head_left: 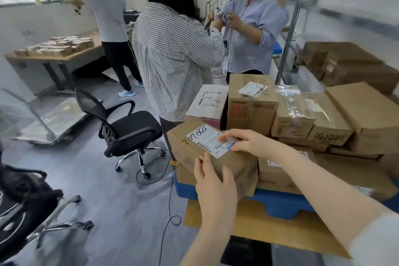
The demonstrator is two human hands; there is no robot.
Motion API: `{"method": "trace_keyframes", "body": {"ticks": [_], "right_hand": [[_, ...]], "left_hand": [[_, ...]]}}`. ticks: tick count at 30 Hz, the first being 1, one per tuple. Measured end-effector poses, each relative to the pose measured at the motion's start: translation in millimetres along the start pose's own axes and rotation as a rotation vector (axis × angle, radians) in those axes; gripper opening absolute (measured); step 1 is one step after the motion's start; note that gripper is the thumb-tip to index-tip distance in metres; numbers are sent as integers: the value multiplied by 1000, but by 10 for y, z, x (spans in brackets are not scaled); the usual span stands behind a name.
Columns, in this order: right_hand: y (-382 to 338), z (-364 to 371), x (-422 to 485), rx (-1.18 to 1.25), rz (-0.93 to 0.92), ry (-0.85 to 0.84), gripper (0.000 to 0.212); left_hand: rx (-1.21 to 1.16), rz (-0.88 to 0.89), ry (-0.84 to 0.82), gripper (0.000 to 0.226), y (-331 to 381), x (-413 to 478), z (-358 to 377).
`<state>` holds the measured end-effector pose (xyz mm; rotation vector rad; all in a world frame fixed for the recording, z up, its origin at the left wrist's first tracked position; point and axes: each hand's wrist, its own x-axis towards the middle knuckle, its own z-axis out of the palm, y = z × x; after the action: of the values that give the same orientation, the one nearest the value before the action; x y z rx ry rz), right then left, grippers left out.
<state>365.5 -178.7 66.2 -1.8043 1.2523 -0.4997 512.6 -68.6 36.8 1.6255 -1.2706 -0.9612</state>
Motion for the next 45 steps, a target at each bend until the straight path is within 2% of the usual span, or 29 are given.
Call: {"method": "trace_keyframes", "body": {"ticks": [7,10,11,13,15,17,20,26,31,36,45], "right_hand": [[235,-230,345,-56,31,-49,41],[200,-204,305,-282,-51,61,35],[191,-150,237,-351,-71,103,39],[176,15,46,-466,-44,163,60],[169,222,-153,-559,12,178,83],[176,451,-300,-642,11,196,92],[227,576,-359,-717,-22,260,79],[434,84,-239,-573,-67,357,62],[670,74,-195,-498,-94,369,66],[721,130,-109,-543,-97,417,67],[695,58,-61,-566,-47,408,66]], "left_hand": [[-51,-4,-26,56,-60,243,262],[69,97,119,55,-103,573,-18],[107,98,173,55,-119,759,-157],[172,45,207,56,-138,1163,-442],[244,36,141,55,-177,1511,-628],[308,74,48,53,-253,1725,-703],[319,100,-55,49,-335,1839,-707],[278,229,-75,43,-417,1690,-552],[303,337,-191,49,-433,1651,-484],[489,458,-205,62,-413,1692,-480],[541,435,-184,63,-391,1738,-409]]}}
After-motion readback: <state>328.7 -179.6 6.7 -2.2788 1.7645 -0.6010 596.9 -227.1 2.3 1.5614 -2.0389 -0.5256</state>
